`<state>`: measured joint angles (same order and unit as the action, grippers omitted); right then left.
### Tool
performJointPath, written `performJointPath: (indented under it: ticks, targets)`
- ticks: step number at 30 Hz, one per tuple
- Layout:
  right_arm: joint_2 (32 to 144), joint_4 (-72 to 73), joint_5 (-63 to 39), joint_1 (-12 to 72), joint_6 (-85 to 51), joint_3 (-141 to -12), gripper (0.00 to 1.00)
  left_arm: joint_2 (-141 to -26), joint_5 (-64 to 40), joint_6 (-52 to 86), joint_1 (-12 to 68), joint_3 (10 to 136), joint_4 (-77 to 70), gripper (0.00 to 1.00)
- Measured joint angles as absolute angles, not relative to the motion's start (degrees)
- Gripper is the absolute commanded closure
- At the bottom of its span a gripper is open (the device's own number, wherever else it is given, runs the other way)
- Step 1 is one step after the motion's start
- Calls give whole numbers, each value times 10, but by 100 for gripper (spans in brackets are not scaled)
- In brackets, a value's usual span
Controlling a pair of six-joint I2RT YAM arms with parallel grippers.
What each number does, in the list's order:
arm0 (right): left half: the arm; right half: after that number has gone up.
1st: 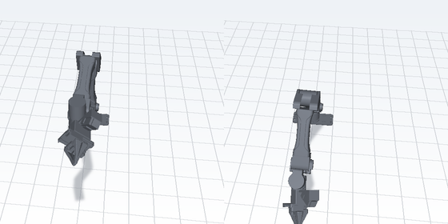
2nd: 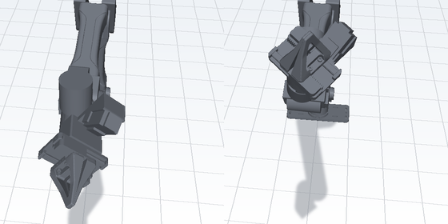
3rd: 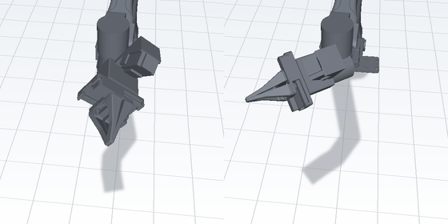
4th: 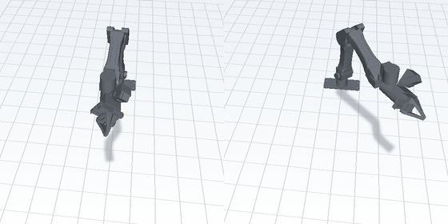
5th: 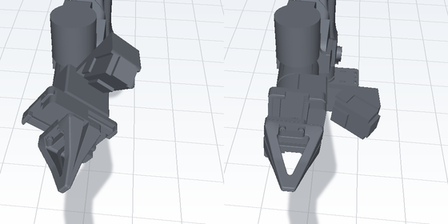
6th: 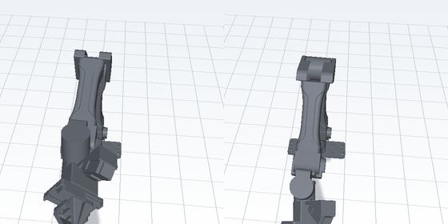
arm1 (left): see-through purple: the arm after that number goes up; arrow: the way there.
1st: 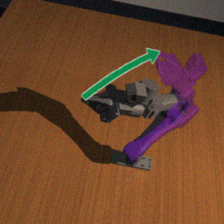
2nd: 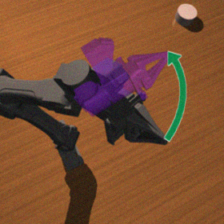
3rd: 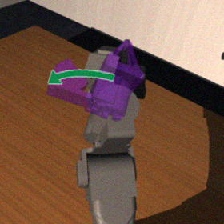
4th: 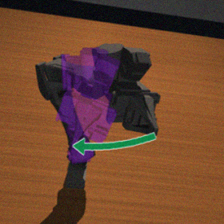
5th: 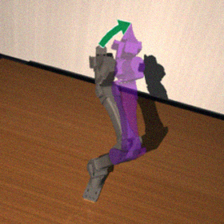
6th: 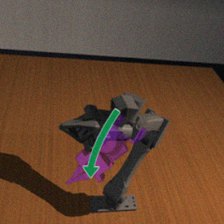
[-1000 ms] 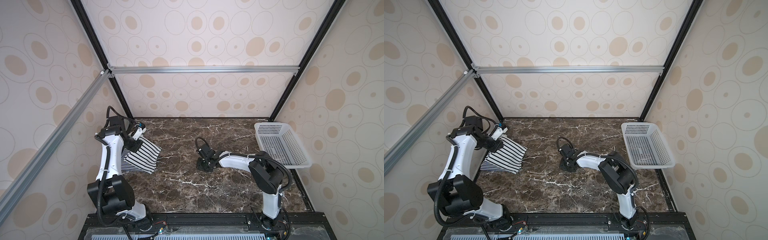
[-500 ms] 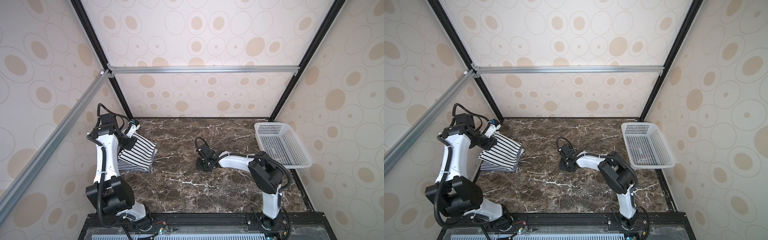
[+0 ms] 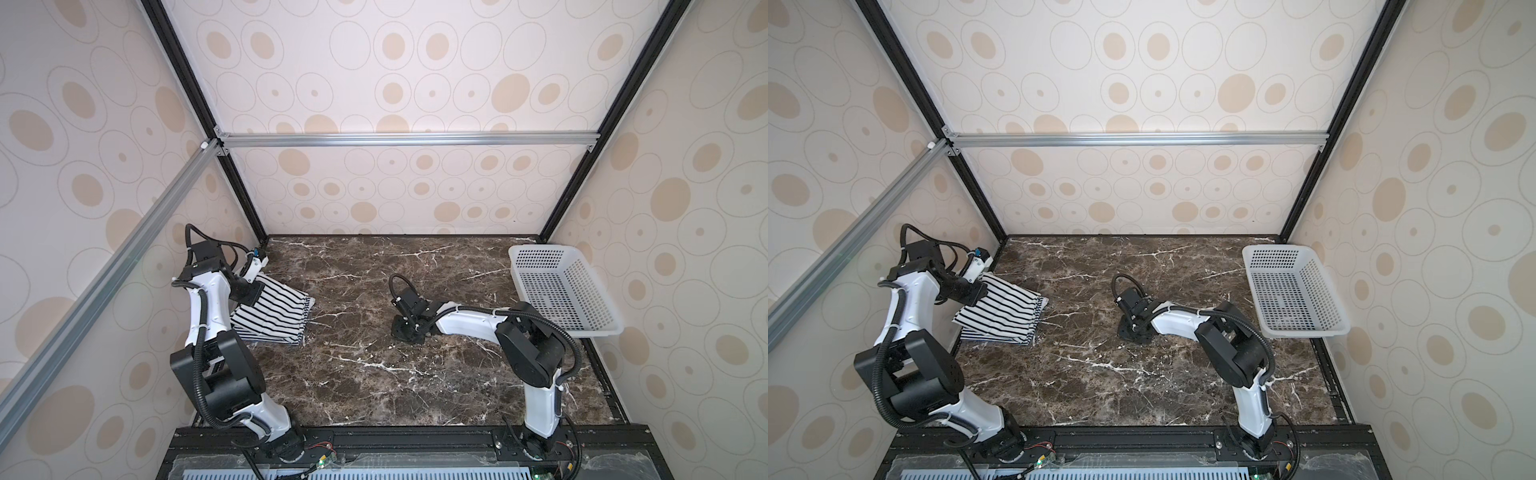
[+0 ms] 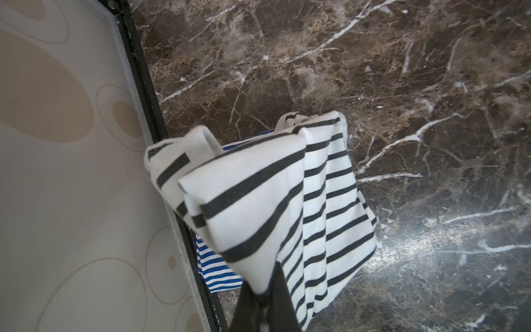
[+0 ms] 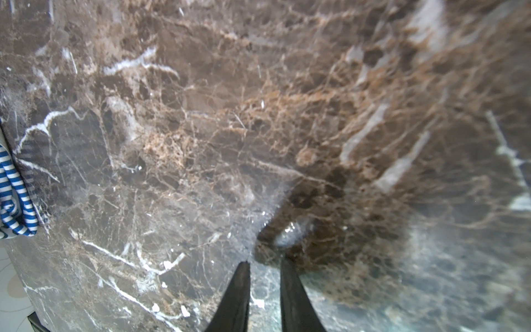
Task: Fold and stack tank tops
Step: Place the tank top on the tank top.
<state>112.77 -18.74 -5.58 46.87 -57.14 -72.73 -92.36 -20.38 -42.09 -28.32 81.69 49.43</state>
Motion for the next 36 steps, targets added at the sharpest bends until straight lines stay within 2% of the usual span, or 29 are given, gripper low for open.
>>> performJointPath:
  ticks: [17, 20, 29, 36]
  targets:
    - [1130, -202, -55, 474, -565, -735, 79, -975, -212, -414, -314, 761, 381, 100]
    - [1130, -208, -53, 474, -563, -737, 79, -985, -204, -404, -315, 760, 370, 97]
    - [1130, -219, -54, 474, -559, -745, 79, -989, -159, -373, -315, 746, 332, 72]
    - [1130, -219, -54, 474, -555, -752, 79, -983, -105, -358, -316, 720, 288, 59]
